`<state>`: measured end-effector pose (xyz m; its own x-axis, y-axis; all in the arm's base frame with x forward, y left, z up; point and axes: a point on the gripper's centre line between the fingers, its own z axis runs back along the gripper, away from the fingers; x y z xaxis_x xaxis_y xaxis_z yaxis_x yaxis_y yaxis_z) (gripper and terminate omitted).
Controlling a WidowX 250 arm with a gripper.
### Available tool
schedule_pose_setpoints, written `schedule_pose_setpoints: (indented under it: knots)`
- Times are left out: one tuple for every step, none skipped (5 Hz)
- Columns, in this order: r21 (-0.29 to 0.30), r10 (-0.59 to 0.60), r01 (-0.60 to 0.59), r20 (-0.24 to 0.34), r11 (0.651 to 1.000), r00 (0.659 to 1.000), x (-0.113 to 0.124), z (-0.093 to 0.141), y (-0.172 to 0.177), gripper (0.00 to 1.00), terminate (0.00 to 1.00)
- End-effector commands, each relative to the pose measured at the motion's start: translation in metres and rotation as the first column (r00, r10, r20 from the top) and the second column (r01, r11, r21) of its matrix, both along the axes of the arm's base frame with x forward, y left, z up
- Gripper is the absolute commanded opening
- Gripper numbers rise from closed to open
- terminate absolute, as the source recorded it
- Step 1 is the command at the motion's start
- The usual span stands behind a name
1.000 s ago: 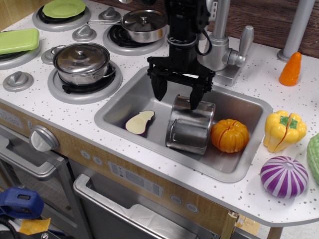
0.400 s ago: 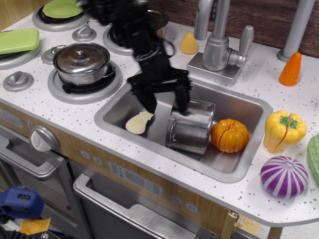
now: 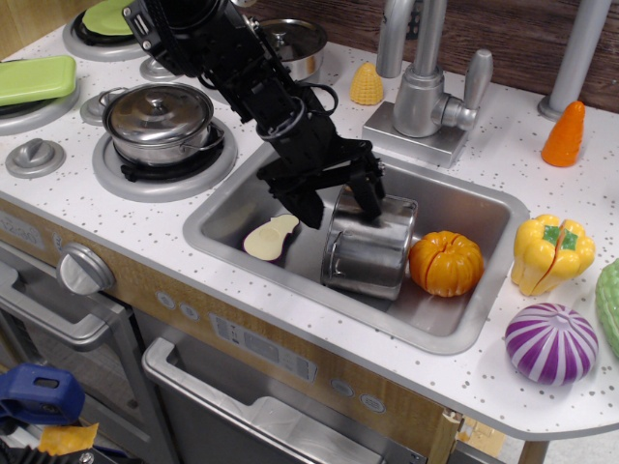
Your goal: Flip pot upright in sink
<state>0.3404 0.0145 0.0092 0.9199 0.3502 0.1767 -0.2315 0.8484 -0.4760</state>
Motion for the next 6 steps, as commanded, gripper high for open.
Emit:
schedule_pose_setpoints:
  knots:
    - [-0.013,0.014,-0.013,0.079,1.0,0.997,0.007,0.017,-0.004,1.0,0.0]
    - [-0.04,0.025,-0.022,0.084,0.999,0.996,0.008,0.016,-0.013,1.0,0.0]
    - [-0.042,0.042,-0.039,0.075,0.998,0.996,0.011,0.019,-0.012,0.0,0.0]
    - [-0.035,0.038,-0.035,0.084,0.999,0.996,0.01,0.017,-0.012,0.0,0.0]
    - [-0.035,0.053,-0.05,0.096,0.998,0.994,0.009,0.015,-0.016,0.0,0.0]
    - [0.001,0.057,-0.057,0.082,0.998,0.995,0.009,0.014,-0.019,0.0,0.0]
